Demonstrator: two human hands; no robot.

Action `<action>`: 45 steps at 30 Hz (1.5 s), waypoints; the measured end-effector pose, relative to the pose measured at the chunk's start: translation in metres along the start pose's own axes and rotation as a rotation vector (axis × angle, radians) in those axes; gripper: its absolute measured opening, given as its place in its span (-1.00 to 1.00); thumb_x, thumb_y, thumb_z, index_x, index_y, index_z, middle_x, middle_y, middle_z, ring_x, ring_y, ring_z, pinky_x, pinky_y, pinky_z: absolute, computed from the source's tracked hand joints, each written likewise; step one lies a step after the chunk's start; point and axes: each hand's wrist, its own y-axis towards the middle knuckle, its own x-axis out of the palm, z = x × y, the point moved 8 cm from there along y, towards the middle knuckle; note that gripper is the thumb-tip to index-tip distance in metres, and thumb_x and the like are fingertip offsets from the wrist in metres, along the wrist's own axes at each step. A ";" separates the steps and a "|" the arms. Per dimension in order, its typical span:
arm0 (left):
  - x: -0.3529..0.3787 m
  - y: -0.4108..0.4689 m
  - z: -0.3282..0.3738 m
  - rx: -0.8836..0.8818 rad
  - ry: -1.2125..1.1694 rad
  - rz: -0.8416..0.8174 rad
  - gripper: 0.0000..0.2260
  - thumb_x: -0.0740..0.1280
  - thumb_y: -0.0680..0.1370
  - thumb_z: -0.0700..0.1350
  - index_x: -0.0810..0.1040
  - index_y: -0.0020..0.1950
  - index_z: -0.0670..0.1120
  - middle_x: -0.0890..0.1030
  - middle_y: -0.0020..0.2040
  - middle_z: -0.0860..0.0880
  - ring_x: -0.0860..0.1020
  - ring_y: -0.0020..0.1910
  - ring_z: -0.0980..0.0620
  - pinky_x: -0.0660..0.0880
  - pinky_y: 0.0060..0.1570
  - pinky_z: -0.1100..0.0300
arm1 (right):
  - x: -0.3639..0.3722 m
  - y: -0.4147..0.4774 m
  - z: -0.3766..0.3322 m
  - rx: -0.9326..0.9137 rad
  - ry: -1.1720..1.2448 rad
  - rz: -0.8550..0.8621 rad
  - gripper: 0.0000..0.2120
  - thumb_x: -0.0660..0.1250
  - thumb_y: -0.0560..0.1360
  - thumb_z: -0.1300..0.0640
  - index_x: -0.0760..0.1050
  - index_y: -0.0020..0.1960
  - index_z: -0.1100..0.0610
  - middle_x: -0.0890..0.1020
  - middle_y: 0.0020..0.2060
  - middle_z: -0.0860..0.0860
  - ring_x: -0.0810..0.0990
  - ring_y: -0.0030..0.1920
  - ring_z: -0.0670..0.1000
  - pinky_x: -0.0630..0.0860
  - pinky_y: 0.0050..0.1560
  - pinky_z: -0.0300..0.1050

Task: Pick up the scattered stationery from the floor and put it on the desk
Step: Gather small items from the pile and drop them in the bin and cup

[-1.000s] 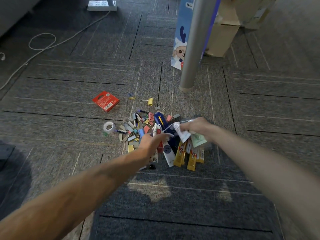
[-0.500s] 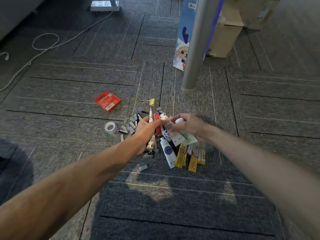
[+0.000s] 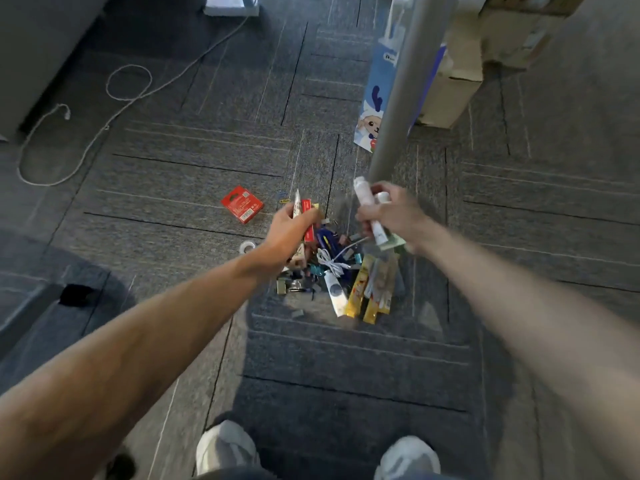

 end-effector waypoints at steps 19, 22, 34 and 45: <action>-0.042 -0.343 0.540 0.187 0.150 -0.014 -0.84 0.34 0.45 -0.27 0.39 -0.11 -0.09 0.44 -0.31 0.00 0.42 -0.39 0.10 0.42 -0.44 0.24 | -0.091 -0.364 -0.504 -0.135 0.041 0.440 -0.73 0.47 0.31 0.11 0.49 -0.08 -0.15 0.65 -0.10 0.01 0.62 -0.17 0.04 0.55 -0.20 -0.06; -0.037 -0.335 0.590 0.273 0.127 -0.003 -0.88 0.32 0.48 -0.27 0.40 -0.07 -0.13 0.44 -0.30 -0.03 0.42 -0.41 0.12 0.43 -0.48 0.28 | -0.108 -0.358 -0.537 -0.177 0.033 0.472 -0.74 0.48 0.33 0.10 0.50 -0.07 -0.14 0.65 -0.06 -0.03 0.64 -0.07 0.05 0.61 -0.06 0.05; -0.038 -0.231 0.675 0.185 0.096 0.139 -0.80 0.37 0.50 -0.17 0.46 0.08 -0.13 0.56 -0.17 -0.08 0.52 -0.27 0.03 0.49 -0.29 0.20 | -0.197 -0.222 -0.607 -0.166 0.051 0.383 -0.65 0.53 0.37 0.12 0.52 0.10 0.08 0.68 -0.12 0.12 0.65 -0.29 0.04 0.61 -0.27 -0.04; -0.049 -0.108 0.737 0.217 0.279 0.004 -0.77 0.31 0.53 -0.01 0.36 0.04 -0.11 0.54 -0.24 -0.09 0.50 -0.38 0.03 0.39 -0.42 0.28 | -0.215 -0.140 -0.662 -0.112 -0.110 0.440 -0.66 0.51 0.36 0.09 0.51 0.09 0.08 0.67 -0.17 0.09 0.65 -0.25 0.10 0.58 -0.18 0.01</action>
